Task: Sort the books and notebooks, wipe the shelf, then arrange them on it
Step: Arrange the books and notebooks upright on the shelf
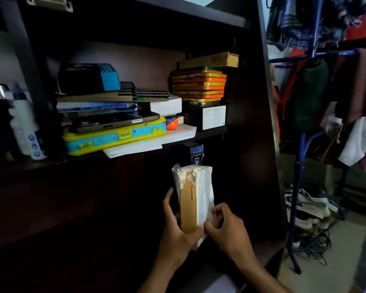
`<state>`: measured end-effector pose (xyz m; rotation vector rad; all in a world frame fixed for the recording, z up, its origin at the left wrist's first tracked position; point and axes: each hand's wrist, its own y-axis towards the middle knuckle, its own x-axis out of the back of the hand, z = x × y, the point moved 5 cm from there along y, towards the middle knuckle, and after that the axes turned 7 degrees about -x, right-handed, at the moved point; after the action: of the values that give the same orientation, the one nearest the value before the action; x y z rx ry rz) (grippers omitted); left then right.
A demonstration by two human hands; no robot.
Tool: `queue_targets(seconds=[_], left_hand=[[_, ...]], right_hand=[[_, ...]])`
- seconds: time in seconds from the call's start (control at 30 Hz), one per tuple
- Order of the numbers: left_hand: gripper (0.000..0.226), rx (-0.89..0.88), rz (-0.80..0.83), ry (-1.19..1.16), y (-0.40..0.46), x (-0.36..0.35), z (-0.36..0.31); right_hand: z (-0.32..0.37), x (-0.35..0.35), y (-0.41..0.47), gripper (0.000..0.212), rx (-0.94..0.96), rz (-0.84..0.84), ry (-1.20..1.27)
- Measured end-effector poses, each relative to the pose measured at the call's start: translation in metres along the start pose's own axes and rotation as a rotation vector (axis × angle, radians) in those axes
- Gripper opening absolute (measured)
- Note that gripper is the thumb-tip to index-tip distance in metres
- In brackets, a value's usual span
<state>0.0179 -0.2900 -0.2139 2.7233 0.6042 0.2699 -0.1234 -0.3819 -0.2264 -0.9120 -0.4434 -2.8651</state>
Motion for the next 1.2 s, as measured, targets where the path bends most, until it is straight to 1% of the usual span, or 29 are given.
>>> queue_targets(seconds=[0.03,0.13,0.17,0.27,0.37,0.43,0.5,0.6,0.7,0.77,0.83,0.9,0.97,1.0,1.07,1.1,1.13,1.2], left_hand=[[0.094,0.008,0.032,0.047,-0.001,-0.001,0.001],[0.063,0.002,0.073,0.230,0.001,-0.002,0.004],[0.061,-0.013,0.070,0.292,0.001,-0.001,0.004],[0.076,-0.044,0.104,0.417,0.001,-0.003,0.002],[0.080,-0.102,0.181,0.529,0.000,-0.007,-0.002],[0.074,-0.096,0.186,0.538,0.001,-0.007,-0.004],[0.067,-0.066,0.139,0.524,0.003,-0.003,-0.001],[0.062,0.003,0.096,0.472,0.004,-0.001,0.003],[0.068,0.074,0.084,0.408,0.006,0.000,0.007],[0.077,0.057,0.130,0.490,0.005,-0.003,0.006],[0.074,0.018,0.188,0.546,0.004,-0.006,0.005],[0.067,0.021,0.259,0.471,0.004,-0.011,0.009],[0.077,0.055,0.320,0.303,0.002,-0.016,0.012],[0.080,0.060,0.338,0.229,0.002,-0.019,0.012],[0.078,0.059,0.373,0.155,0.002,-0.023,0.011],[0.075,0.048,0.390,0.145,0.002,-0.024,0.008],[0.074,0.033,0.404,0.141,0.001,-0.024,0.006],[0.078,0.013,0.414,0.132,0.001,-0.025,0.004]], right_hand=[[0.000,0.001,-0.001,0.028,-0.011,0.007,0.000],[-0.002,0.004,-0.001,0.031,-0.016,-0.012,-0.004],[-0.001,0.005,-0.001,0.032,-0.011,-0.017,-0.001],[-0.001,0.005,0.000,0.031,0.008,-0.026,0.007],[0.000,0.004,0.000,0.040,0.051,-0.045,-0.020],[0.001,0.006,0.000,0.034,0.032,-0.039,0.025],[-0.001,0.007,0.000,0.031,0.021,-0.044,0.056],[-0.004,0.004,0.001,0.025,0.030,-0.059,0.019],[-0.004,0.003,0.002,0.015,0.050,-0.046,0.038],[-0.004,0.005,0.003,0.011,0.065,-0.016,0.065],[-0.004,0.002,0.002,0.020,0.074,0.077,0.116],[-0.005,0.000,0.001,0.039,0.091,0.246,0.234],[-0.007,0.002,0.001,0.071,0.112,0.411,0.306],[-0.009,0.005,0.002,0.086,0.110,0.458,0.304],[-0.014,0.010,0.001,0.112,0.055,0.472,0.312],[-0.014,0.011,-0.002,0.118,0.026,0.454,0.333],[-0.011,0.010,-0.006,0.116,0.032,0.430,0.341],[0.000,0.006,-0.014,0.103,0.108,0.350,0.258]])
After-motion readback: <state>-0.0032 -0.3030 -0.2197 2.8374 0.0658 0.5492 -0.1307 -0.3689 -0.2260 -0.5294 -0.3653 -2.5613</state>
